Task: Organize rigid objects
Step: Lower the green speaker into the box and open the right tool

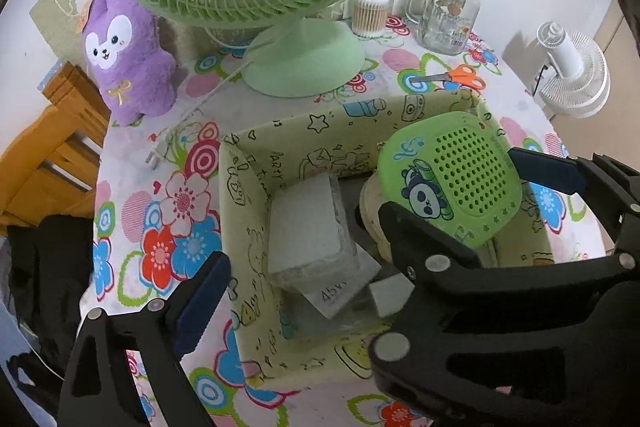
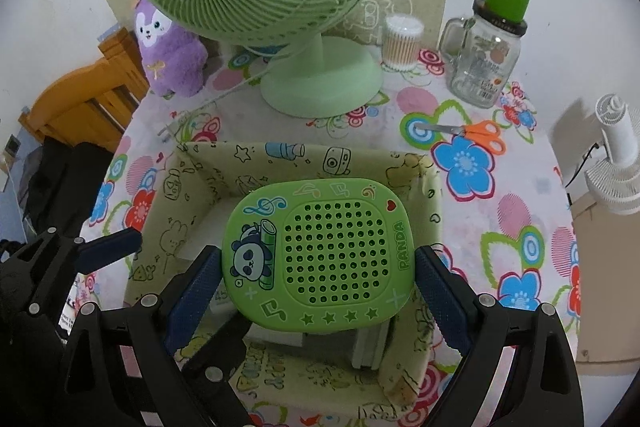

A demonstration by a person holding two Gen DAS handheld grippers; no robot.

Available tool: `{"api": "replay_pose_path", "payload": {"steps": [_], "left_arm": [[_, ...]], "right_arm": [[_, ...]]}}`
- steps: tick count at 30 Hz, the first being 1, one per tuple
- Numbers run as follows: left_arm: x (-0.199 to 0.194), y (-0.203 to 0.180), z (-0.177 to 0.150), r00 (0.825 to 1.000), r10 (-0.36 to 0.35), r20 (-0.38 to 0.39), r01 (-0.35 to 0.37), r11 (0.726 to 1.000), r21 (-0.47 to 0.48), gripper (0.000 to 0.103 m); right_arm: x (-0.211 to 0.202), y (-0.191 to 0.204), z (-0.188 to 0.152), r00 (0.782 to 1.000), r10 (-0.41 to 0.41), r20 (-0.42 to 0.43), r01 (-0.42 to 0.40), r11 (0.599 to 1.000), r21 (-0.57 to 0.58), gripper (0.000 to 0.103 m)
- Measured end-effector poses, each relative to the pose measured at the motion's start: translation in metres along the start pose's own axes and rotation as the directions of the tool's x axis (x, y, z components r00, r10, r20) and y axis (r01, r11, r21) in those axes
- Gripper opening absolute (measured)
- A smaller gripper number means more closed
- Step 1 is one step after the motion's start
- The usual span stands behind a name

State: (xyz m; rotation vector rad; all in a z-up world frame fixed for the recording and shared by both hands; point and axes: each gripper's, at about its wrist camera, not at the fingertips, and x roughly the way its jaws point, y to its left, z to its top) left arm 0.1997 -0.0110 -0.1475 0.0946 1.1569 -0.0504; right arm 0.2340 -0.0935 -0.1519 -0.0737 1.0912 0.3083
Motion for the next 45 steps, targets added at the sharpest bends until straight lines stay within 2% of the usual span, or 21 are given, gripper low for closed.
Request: {"api": "replay_pose_path", "payload": {"steps": [15,23,28,35,45], "left_arm": [[0.018,0.016,0.002,0.997,0.060,-0.055,-0.061,0.998,-0.018,0.097],[0.024,0.018,0.001,0.995,0.066,-0.072,-0.067,0.998,-0.019,0.097],[0.022,0.016,0.002,0.996,0.061,-0.069,-0.062,0.998,-0.014,0.097],[0.016,0.015,0.001,0.994,0.089,-0.062,-0.091,0.995,-0.030,0.097],[-0.005,0.009,-0.004,0.996,0.090,-0.024,-0.090,0.996,-0.026,0.097]], "right_arm": [[0.036,0.003,0.004,0.996,0.033,-0.078,-0.029,0.998,0.049,0.096],[0.041,0.010,0.006,0.996,0.050,-0.074,-0.048,0.998,0.029,0.099],[0.037,0.007,0.005,0.996,0.046,-0.077,-0.042,0.998,0.047,0.101],[0.023,0.002,0.003,0.997,0.009,-0.075,-0.005,0.998,0.057,0.101],[-0.007,-0.004,-0.005,0.998,-0.049,-0.047,0.052,0.996,0.073,0.101]]}}
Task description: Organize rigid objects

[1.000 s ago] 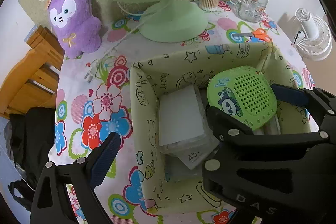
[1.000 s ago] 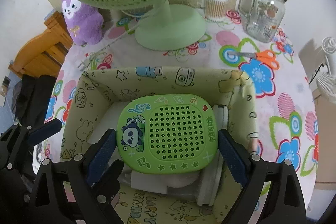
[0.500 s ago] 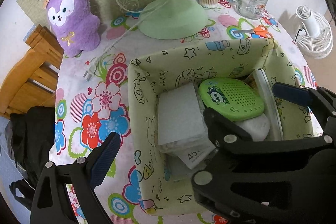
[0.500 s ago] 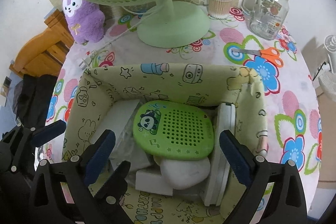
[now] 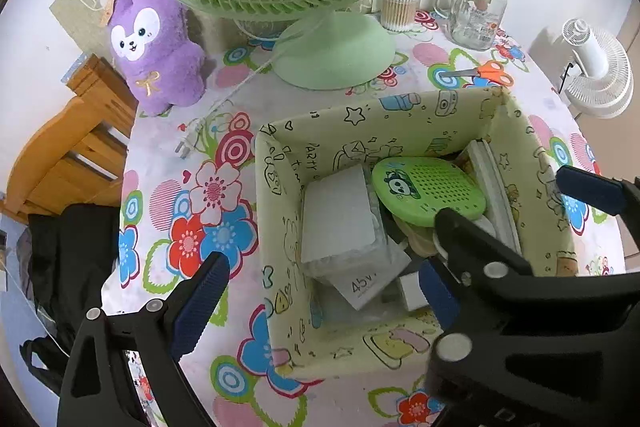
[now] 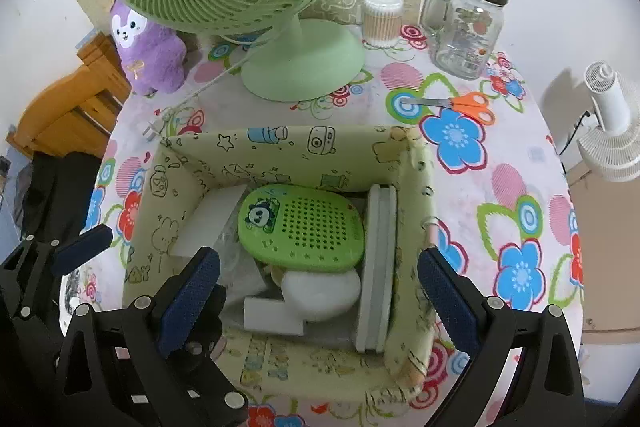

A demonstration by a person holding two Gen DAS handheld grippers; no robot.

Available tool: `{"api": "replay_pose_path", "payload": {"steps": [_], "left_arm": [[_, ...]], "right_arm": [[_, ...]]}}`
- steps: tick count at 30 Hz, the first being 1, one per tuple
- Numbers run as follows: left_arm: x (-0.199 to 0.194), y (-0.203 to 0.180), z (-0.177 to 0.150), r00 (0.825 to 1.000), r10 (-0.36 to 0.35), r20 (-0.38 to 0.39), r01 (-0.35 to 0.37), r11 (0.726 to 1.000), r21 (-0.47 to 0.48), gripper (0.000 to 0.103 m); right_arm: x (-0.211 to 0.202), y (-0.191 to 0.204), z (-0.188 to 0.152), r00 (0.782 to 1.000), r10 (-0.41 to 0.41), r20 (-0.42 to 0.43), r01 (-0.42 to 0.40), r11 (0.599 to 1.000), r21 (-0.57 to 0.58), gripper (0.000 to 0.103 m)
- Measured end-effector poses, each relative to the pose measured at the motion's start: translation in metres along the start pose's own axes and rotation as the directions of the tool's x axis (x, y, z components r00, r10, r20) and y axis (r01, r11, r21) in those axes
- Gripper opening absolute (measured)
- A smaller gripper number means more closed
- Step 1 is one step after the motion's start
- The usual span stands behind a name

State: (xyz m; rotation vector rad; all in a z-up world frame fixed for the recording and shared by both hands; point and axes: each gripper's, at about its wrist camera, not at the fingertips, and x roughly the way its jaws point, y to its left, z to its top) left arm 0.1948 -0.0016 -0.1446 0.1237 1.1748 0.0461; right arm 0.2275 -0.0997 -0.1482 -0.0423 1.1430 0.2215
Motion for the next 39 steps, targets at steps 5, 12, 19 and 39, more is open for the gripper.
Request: {"api": "replay_pose_path", "payload": {"steps": [5,12,19,39], "left_arm": [[-0.011,0.001,-0.007,1.000,-0.005,0.015,0.006,1.000,-0.013,0.097],[-0.025,0.006,-0.019,0.999,-0.013,0.036,0.015,0.999,-0.031,0.097],[-0.044,0.021,-0.032,0.997,-0.031,0.072,0.035,0.998,-0.047,0.097],[-0.113,0.045,-0.068,0.982,-0.039,0.187,0.059,0.993,-0.102,0.097]], "right_arm": [[-0.015,-0.002,-0.007,1.000,-0.025,0.018,0.025,1.000,-0.010,0.101],[-0.036,-0.001,-0.020,0.998,-0.041,0.045,0.042,0.999,-0.013,0.101],[-0.060,0.001,-0.034,0.995,-0.066,0.075,0.067,0.998,-0.003,0.101],[-0.125,-0.001,-0.065,0.983,-0.068,0.172,0.063,0.997,0.036,0.100]]}}
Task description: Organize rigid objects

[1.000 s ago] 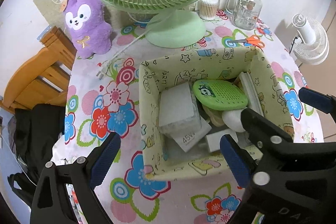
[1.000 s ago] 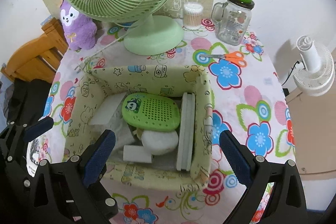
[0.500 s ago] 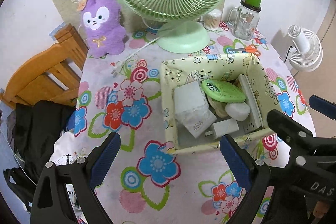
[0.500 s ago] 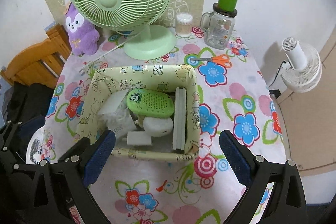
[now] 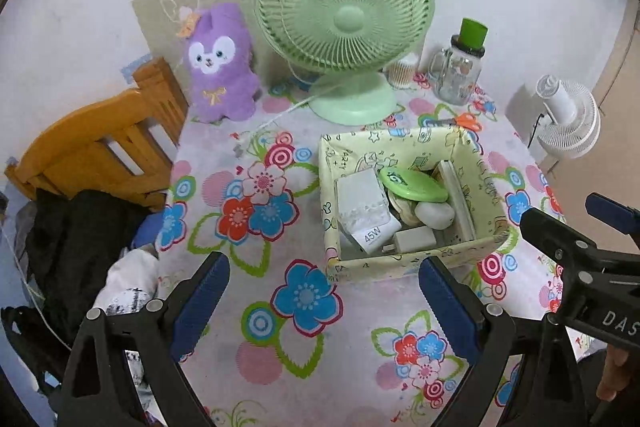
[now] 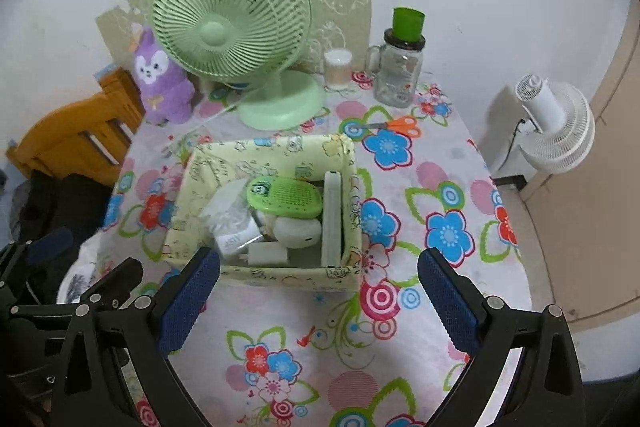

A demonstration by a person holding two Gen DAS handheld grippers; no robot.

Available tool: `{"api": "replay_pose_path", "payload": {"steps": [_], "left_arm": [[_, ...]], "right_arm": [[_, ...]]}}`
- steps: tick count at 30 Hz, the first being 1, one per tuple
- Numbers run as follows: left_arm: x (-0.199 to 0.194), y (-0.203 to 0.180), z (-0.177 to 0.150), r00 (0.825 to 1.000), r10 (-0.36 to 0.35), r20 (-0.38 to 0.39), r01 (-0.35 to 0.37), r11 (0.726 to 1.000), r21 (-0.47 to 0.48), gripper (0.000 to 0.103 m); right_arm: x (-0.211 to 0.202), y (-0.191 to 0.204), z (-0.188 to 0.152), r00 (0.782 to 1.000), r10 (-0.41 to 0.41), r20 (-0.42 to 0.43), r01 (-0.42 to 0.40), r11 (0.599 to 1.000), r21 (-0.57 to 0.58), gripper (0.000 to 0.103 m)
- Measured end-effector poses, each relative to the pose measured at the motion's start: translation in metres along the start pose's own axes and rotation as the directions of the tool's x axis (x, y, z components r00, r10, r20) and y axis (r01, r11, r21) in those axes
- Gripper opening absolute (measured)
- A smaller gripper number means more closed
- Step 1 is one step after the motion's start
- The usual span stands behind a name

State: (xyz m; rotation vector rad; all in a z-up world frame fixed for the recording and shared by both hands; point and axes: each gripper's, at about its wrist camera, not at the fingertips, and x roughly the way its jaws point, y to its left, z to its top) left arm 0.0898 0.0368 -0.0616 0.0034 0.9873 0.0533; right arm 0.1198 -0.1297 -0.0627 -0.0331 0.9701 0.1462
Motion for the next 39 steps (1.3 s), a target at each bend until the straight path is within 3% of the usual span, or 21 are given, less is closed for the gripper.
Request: {"api": "replay_pose_path", "payload": {"steps": [16,25,30,39], "left_arm": [[-0.087,-0.019,-0.020,0.991,0.043,0.123,-0.043,0.999,-0.009,0.099],[-0.116,-0.022,-0.035,0.985,0.026,0.173,-0.023,0.999,-0.023,0.103],[-0.126,-0.026,-0.041,0.979,0.057,0.197,-0.053,0.998,-0.028,0.103],[-0.142,-0.029,-0.047,0.974,0.009,0.225,-0.001,0.999,-0.036,0.103]], "right_arm": [[-0.093,-0.013,-0.021,0.988,0.039,0.146,-0.031,0.998,-0.054,0.101],[-0.124,-0.020,-0.038,0.981,-0.006,0.194,0.018,0.998,-0.058,0.101],[-0.136,-0.020,-0.048,0.978,0.000,0.210,0.014,0.998,-0.065,0.101],[-0.147,-0.022,-0.058,0.973,-0.012,0.230,0.024,0.998,-0.053,0.101]]}}
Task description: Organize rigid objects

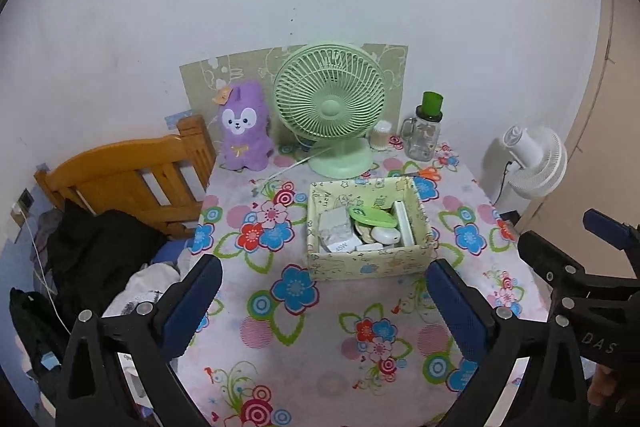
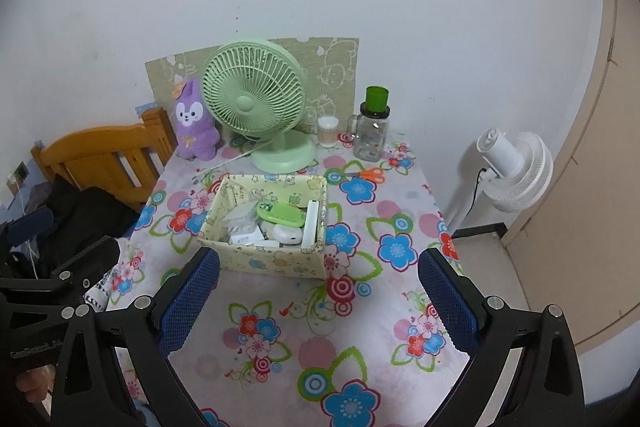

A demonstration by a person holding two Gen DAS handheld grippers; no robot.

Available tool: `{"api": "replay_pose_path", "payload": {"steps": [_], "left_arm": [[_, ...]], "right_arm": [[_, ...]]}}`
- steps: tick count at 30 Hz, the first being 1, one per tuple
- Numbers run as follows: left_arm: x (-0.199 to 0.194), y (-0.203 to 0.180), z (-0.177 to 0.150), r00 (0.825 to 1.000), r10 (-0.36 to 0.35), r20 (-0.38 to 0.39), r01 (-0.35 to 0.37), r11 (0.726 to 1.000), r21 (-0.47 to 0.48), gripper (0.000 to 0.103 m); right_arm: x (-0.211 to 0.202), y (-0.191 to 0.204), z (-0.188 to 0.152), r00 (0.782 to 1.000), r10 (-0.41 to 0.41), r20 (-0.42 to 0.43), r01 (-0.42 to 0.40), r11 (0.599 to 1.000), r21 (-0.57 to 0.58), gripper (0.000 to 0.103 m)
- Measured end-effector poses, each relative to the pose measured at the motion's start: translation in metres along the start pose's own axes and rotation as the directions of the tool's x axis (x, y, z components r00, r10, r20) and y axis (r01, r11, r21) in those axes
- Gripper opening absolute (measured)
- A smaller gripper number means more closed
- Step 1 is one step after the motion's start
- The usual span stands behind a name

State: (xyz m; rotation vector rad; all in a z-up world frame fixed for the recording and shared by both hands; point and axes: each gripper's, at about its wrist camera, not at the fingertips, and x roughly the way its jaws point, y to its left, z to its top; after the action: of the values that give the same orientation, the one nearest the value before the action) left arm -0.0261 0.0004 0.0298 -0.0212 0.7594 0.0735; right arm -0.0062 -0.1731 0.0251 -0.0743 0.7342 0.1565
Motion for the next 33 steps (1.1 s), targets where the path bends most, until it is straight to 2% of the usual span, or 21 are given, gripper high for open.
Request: {"api": "replay_pose_path", "payload": {"steps": [5,16,33], "left_arm": [[-0.006,-0.005,-0.002,1.000,-0.015,-0.001,0.015,1.000,0.008,0.103],[-0.008,-0.002,-0.005,1.000,-0.007,-0.013,0.007,1.000,-0.009,0.103],[-0.014,0.000,-0.009,1.000,0.019,0.004,-0.019,1.000,0.019,0.103]], "right_arm": [[-0.006,-0.002,-0.001,1.000,-0.004,0.015,0.004,1.000,0.004,0.101],[-0.010,-0.001,-0.002,1.000,0.002,0.021,-0.002,1.000,0.003,0.101],[-0.013,0.010,-0.006,0.999,-0.011,0.037,0.012,1.000,-0.025,0.101]]}}
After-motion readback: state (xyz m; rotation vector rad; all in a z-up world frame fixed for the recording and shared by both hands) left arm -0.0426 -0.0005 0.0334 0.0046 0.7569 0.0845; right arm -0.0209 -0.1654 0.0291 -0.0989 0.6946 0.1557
